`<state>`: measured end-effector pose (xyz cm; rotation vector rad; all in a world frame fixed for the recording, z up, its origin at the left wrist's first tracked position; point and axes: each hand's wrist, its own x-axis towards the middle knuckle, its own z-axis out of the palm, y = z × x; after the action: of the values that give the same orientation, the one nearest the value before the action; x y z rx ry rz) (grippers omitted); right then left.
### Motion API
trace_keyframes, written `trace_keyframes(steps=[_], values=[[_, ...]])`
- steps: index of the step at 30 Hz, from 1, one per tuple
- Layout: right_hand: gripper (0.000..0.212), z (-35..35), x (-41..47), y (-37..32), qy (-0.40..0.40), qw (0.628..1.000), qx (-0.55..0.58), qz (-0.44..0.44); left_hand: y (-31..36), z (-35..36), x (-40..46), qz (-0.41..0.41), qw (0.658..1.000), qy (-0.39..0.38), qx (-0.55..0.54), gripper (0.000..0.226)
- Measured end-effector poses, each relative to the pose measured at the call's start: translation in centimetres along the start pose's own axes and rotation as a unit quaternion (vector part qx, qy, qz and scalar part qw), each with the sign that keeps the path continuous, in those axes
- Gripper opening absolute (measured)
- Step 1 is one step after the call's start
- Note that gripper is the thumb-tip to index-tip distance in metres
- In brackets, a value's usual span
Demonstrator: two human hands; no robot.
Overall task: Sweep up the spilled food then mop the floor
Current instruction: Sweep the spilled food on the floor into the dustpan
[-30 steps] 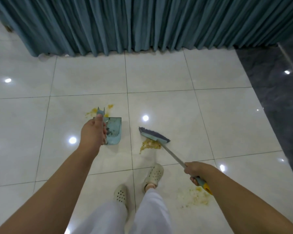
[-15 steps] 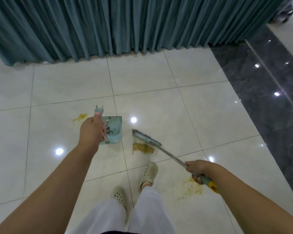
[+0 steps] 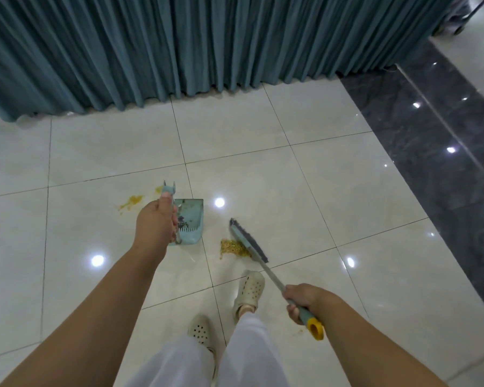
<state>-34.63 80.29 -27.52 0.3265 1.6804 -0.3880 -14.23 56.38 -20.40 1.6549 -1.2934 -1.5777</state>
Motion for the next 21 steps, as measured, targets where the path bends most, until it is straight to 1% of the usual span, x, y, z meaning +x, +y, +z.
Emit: trace_keyframes(steps=[4, 10, 13, 16, 19, 21], values=[[0.01, -0.1, -1.4, -0.6, -0.003, 1.0, 0.007, -0.007, 0.3, -0.4, 0.2, 0.006, 1.0, 0.008, 0.007, 0.048], [0.009, -1.2, -3.0, -3.2, 0.034, 0.998, -0.039, -0.04, 0.5, -0.8, 0.7, -0.003, 1.0, 0.008, -0.005, 0.046], [0.019, -1.4, -1.4, -5.6, 0.05, 0.996, -0.061, -0.046, 0.8, -0.6, 1.1, -0.014, 1.0, 0.014, -0.003, 0.045], [0.019, -1.3, 0.6, -7.8, 0.054, 0.994, -0.084, -0.038, 1.1, -0.3, 1.7, -0.011, 1.0, 0.018, 0.009, 0.044], [0.026, -0.9, 1.9, -8.8, 0.051, 0.991, -0.117, -0.034, 1.6, 0.7, 2.5, -0.017, 0.999, 0.026, 0.009, 0.044], [0.029, -1.5, 2.0, -9.0, 0.032, 0.99, -0.134, -0.027, 2.1, 2.0, 3.2, -0.024, 0.999, 0.025, 0.016, 0.045]])
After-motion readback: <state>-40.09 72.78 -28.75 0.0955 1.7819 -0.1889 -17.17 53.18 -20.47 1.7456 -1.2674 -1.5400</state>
